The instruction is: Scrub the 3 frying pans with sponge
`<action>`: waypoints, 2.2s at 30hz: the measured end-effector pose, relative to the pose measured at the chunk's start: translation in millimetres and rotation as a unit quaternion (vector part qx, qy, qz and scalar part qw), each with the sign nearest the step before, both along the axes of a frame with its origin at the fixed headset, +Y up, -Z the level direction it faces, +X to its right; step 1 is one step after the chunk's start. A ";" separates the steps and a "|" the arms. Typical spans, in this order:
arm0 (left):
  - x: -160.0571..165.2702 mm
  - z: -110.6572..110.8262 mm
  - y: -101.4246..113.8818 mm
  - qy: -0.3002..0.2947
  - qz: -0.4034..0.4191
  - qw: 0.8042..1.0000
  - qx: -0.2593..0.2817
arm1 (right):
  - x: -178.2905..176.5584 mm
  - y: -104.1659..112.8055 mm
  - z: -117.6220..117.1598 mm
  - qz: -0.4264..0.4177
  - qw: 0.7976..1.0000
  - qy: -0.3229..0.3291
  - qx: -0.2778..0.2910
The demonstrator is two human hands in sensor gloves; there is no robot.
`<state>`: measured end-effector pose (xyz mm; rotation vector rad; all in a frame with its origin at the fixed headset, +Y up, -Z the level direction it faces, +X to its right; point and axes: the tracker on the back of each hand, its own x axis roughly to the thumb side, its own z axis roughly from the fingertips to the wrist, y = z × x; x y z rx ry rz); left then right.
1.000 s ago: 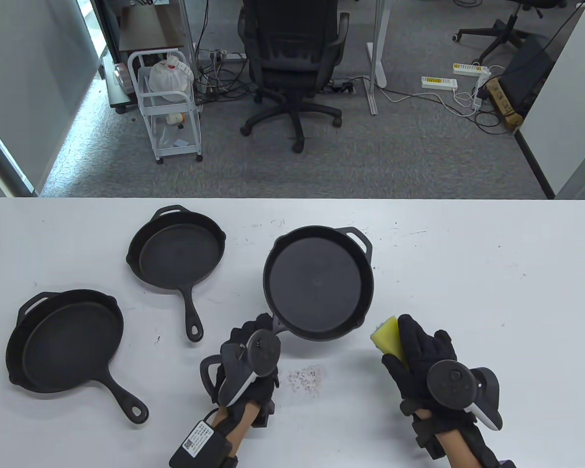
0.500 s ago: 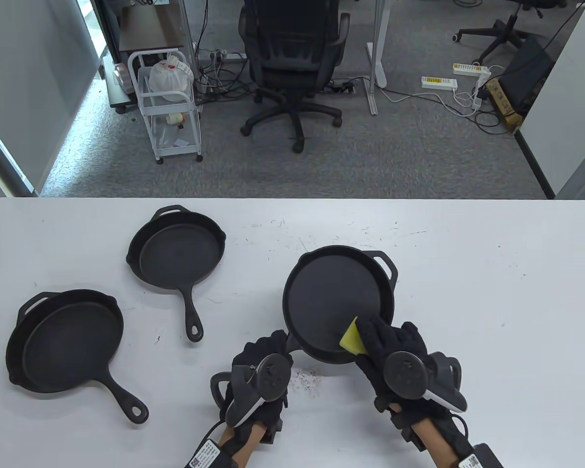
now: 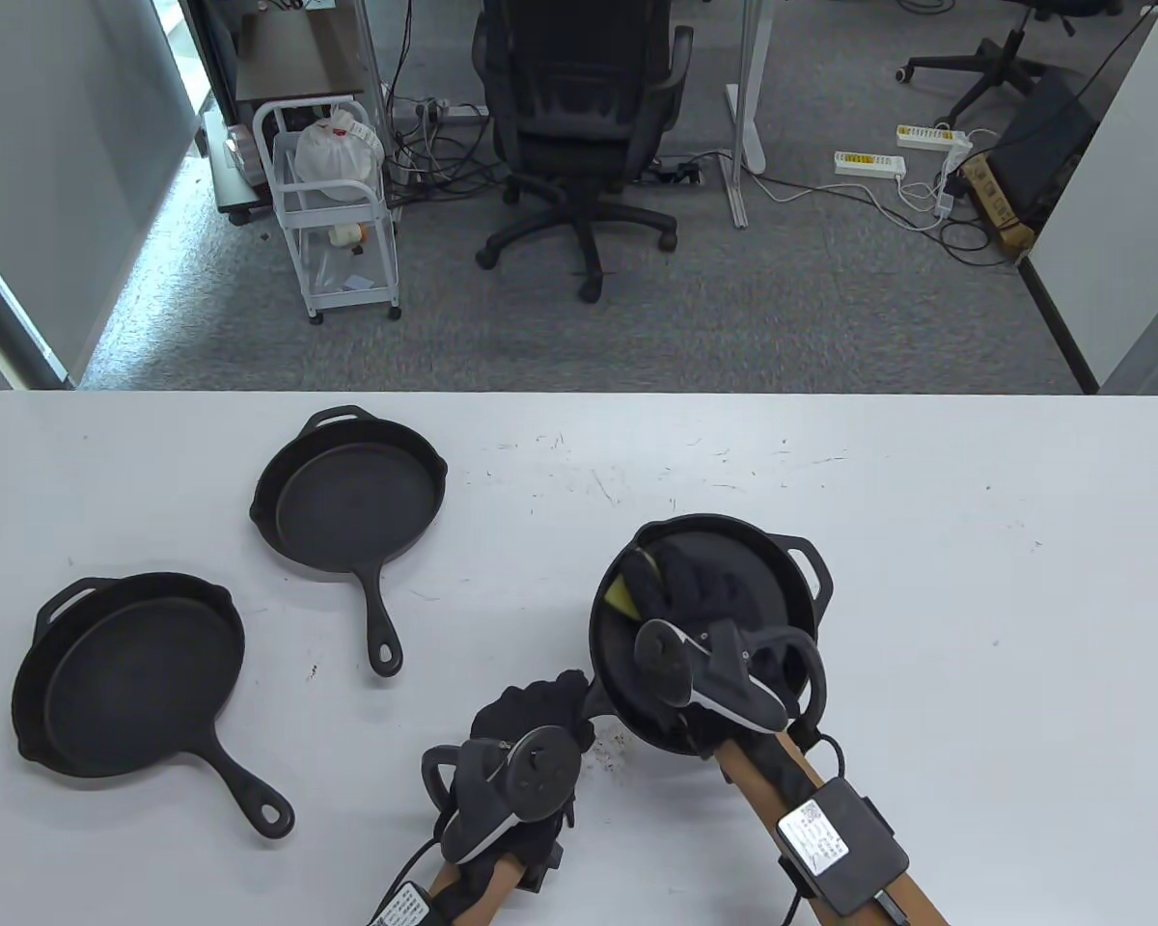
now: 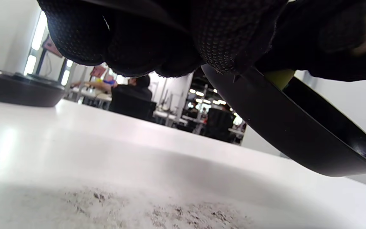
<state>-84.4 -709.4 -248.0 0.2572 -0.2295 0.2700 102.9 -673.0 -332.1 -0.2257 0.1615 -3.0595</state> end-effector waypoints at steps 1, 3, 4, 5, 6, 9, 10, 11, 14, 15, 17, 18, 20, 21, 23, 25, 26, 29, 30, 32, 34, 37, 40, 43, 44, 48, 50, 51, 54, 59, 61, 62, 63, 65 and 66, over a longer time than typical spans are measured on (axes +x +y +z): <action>-0.3 1.1 1.3 0.002 -0.006 1.000 0.009 | 8.4 1.6 -1.8 -0.005 1.000 -0.021 -0.003; -1.9 1.6 1.8 0.006 -0.010 1.000 0.014 | 21.5 2.0 3.6 -0.010 0.999 -0.041 0.001; -2.5 1.3 2.0 0.009 -0.011 1.000 0.017 | 25.6 1.5 7.3 -0.004 0.999 -0.044 0.005; -4.0 0.9 2.6 0.014 -0.009 1.000 0.022 | 30.3 -0.3 13.8 0.011 0.999 -0.045 0.007; -5.7 -0.3 3.8 0.021 -0.001 0.999 0.023 | 33.4 -3.6 20.8 0.028 0.999 -0.041 0.002; -10.1 -1.8 6.3 0.032 0.033 0.999 0.021 | 33.8 -18.7 40.4 0.037 0.999 -0.021 -0.032; -11.1 -1.9 6.4 0.035 0.046 0.998 0.025 | 31.6 -22.6 45.0 0.031 0.999 -0.012 -0.038; -12.5 -2.3 6.0 0.039 0.067 0.997 0.012 | 25.8 -27.4 51.7 0.025 0.999 0.006 -0.035; -13.7 -2.6 3.6 0.036 0.098 0.995 0.001 | 3.3 -31.0 62.0 0.039 0.997 0.065 -0.012; -13.6 -2.3 3.9 0.035 0.097 0.995 0.003 | -3.0 -30.4 62.5 0.043 0.996 0.076 -0.007; -12.4 -1.8 4.2 0.027 0.079 0.997 0.002 | -13.3 -27.7 59.5 0.042 0.995 0.090 -0.007; -11.0 -0.9 3.8 0.025 0.072 0.997 0.002 | -17.9 -23.6 54.5 0.034 0.995 0.090 -0.003; -10.7 -0.5 3.6 0.017 0.062 0.998 -0.003 | -18.2 -16.4 44.2 0.023 0.997 0.074 0.007; -10.4 -0.7 3.4 0.011 0.066 0.998 -0.009 | -16.3 -13.3 39.4 0.018 0.998 0.064 0.010; -8.7 0.2 3.4 0.002 0.064 0.998 -0.014 | -7.8 -6.1 27.5 0.003 0.999 0.032 0.021; -6.9 1.4 4.1 0.002 0.051 0.999 -0.007 | 5.2 0.0 17.2 -0.009 1.000 -0.006 0.023; -6.6 1.4 4.3 0.002 0.044 0.999 -0.007 | 13.3 2.0 13.7 -0.009 0.999 -0.026 0.025; -7.9 0.4 4.8 0.008 0.056 0.998 -0.011 | 32.3 3.0 11.4 0.006 0.997 -0.068 0.032; -8.3 -0.1 5.6 0.013 0.060 0.998 -0.013 | 37.8 1.0 13.9 0.008 0.997 -0.068 0.030; -9.6 -0.6 6.7 0.025 0.053 0.998 -0.001 | 40.1 -5.7 22.6 0.020 0.998 -0.052 0.018; -11.3 -1.3 6.9 0.035 0.063 0.997 -0.002 | 36.4 -11.7 31.2 0.049 0.998 -0.038 0.005; -13.8 -3.3 6.0 0.038 0.088 0.995 -0.019 | 19.9 -19.6 44.8 0.047 0.998 0.023 -0.020; -14.1 -4.1 3.5 0.029 0.092 0.995 -0.027 | -3.4 -19.6 50.9 0.065 0.992 0.100 -0.043; -11.0 -3.1 2.4 0.019 0.080 0.996 -0.033 | -26.1 -15.3 51.6 0.115 0.987 0.111 -0.021; -10.0 -2.0 4.0 0.020 0.057 0.998 -0.018 | -29.4 -12.0 48.5 0.129 0.986 0.101 -0.007; -8.4 0.8 6.8 0.002 0.068 0.997 -0.022 | -21.1 4.3 30.3 0.059 0.997 0.054 0.012; -7.8 2.7 8.4 -0.004 0.069 0.997 -0.020 | -8.7 13.5 22.2 0.042 0.999 0.012 0.024; -7.6 3.1 9.1 -0.003 0.065 0.998 -0.016 | -3.5 16.1 20.3 0.042 0.999 -0.003 0.028; -9.5 4.5 12.2 0.006 0.065 0.998 -0.002 | 19.2 19.4 18.9 0.054 0.997 -0.049 0.038; -18.4 2.5 19.1 0.034 0.096 0.995 0.002 | 30.4 7.4 38.3 0.083 0.996 -0.024 -0.012; -19.6 2.6 20.7 0.042 0.092 0.995 0.012 | 21.9 2.0 48.2 0.101 0.995 0.002 -0.019; -19.5 2.9 21.0 0.044 0.096 0.994 0.012 | 14.1 -0.4 53.2 0.108 0.993 0.029 -0.024; -19.2 3.2 20.5 0.040 0.101 0.994 0.008 | 4.9 -1.8 57.4 0.115 0.991 0.059 -0.023; -17.2 3.9 18.9 0.033 0.095 0.995 0.008 | -11.0 -2.1 61.7 0.127 0.987 0.101 -0.015; -16.3 4.1 18.0 0.030 0.090 0.995 0.009 | -15.9 -2.0 61.9 0.134 0.985 0.111 -0.008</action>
